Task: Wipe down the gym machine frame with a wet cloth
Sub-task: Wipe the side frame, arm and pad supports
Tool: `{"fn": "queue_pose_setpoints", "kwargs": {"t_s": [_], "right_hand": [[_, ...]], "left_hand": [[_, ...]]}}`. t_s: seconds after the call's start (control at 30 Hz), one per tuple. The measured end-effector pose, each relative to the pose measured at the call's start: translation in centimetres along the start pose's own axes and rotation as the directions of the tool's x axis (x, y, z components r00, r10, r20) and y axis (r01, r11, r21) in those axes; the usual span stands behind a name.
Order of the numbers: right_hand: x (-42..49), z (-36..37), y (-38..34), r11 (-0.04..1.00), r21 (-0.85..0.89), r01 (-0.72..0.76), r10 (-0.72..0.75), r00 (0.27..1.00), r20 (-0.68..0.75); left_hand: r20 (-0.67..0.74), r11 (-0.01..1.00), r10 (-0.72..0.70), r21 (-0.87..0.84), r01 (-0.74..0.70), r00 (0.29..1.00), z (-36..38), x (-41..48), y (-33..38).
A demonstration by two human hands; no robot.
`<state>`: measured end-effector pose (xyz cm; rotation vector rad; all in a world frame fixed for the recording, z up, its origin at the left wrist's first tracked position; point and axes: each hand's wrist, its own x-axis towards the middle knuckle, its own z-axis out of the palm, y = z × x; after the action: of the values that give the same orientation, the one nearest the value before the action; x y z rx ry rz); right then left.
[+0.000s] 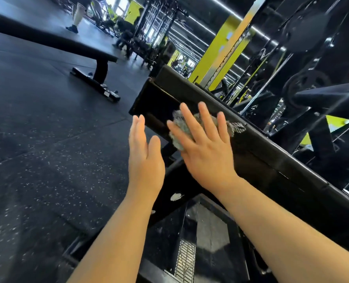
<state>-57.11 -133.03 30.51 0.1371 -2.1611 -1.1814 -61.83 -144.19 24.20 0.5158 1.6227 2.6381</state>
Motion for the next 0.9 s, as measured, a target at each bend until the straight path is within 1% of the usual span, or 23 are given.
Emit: {"fn": "queue_pose_setpoints", "kwargs": {"t_s": [0.07,0.13,0.2,0.3,0.37,0.43,0.47,0.5,0.53,0.57,0.6,0.63,0.67,0.7,0.73,0.77,0.8,0.83,0.87,0.9], "right_hand": [[4.6,0.8,-2.3,0.998,0.048,0.042,-0.040,0.999,-0.033],[6.8,1.1,-3.3,0.995,0.057,0.083,-0.082,0.996,-0.018],[5.3,1.1,-2.8,0.990,0.077,0.119,-0.121,0.992,0.019],[-2.1,0.3,0.0,0.986,0.093,0.137,-0.142,0.988,0.056],[-8.4,-0.3,2.4,0.996,0.023,0.091,-0.093,0.987,0.131],[-14.9,-1.1,5.3,1.000,-0.020,-0.003,0.008,0.973,0.230],[-17.6,-1.8,6.6,0.998,-0.001,-0.065,0.063,0.965,0.253],[-19.7,-2.9,7.7,0.988,0.053,-0.143,0.127,0.962,0.241],[-20.7,-4.1,8.4,0.959,0.162,-0.230,0.195,0.959,0.208],[-20.6,-5.6,8.6,0.889,0.315,-0.332,0.290,0.941,0.173],[-19.4,-6.8,8.5,0.780,0.469,-0.414,0.400,0.907,0.135],[-17.7,-7.8,8.3,0.645,0.614,-0.455,0.520,0.850,0.083],[-15.6,-8.6,7.7,0.501,0.746,-0.440,0.625,0.780,0.040],[-13.4,-8.9,7.2,0.403,0.827,-0.392,0.690,0.724,0.007],[-11.7,-8.7,6.8,0.360,0.849,-0.386,0.723,0.691,0.008],[-10.5,-8.2,6.4,0.304,0.872,-0.384,0.734,0.677,0.042],[-9.4,-7.8,6.0,0.309,0.877,-0.368,0.717,0.696,0.040],[-8.7,-7.0,5.7,0.350,0.857,-0.379,0.709,0.705,0.022],[-8.5,-6.0,5.5,0.472,0.774,-0.421,0.691,0.723,-0.028],[-8.9,-4.7,5.3,0.620,0.649,-0.440,0.643,0.759,-0.100]], "left_hand": [[-0.020,0.997,-0.019,-0.073,0.017,1.000,-0.1,-0.1,0.2],[-0.040,0.993,-0.030,-0.116,0.025,0.999,0.0,-0.3,0.5],[-0.053,0.998,-0.022,-0.060,0.019,0.998,0.0,-0.5,0.7],[-0.036,0.994,0.063,0.087,-0.059,0.997,0.5,-0.9,0.3],[0.013,0.977,0.127,0.174,-0.127,0.992,1.3,-1.3,0.1],[0.095,0.948,0.191,0.240,-0.208,0.977,2.6,-2.2,-0.3],[0.139,0.930,0.232,0.259,-0.261,0.963,3.2,-2.7,-0.5],[0.187,0.909,0.273,0.270,-0.317,0.944,4.0,-3.3,-0.6],[0.224,0.887,0.309,0.281,-0.365,0.924,4.6,-3.9,-0.7],[0.255,0.872,0.330,0.286,-0.397,0.909,5.2,-4.5,-0.8],[0.272,0.865,0.340,0.287,-0.413,0.900,5.6,-4.8,-0.9],[0.282,0.864,0.340,0.283,-0.417,0.897,6.1,-5.3,-1.0],[0.285,0.866,0.340,0.278,-0.416,0.896,6.3,-5.5,-1.1],[0.281,0.868,0.343,0.270,-0.417,0.896,6.5,-5.7,-1.2],[0.271,0.874,0.346,0.255,-0.414,0.898,6.5,-5.8,-1.3],[0.259,0.885,0.340,0.238,-0.401,0.904,6.7,-5.9,-1.2],[0.252,0.893,0.329,0.231,-0.387,0.910,6.8,-5.9,-1.2],[0.251,0.891,0.325,0.243,-0.384,0.912,6.9,-5.9,-1.1],[0.257,0.879,0.336,0.261,-0.400,0.906,7.0,-6.0,-1.1],[0.263,0.866,0.349,0.276,-0.417,0.899,7.1,-6.1,-1.1]]}}
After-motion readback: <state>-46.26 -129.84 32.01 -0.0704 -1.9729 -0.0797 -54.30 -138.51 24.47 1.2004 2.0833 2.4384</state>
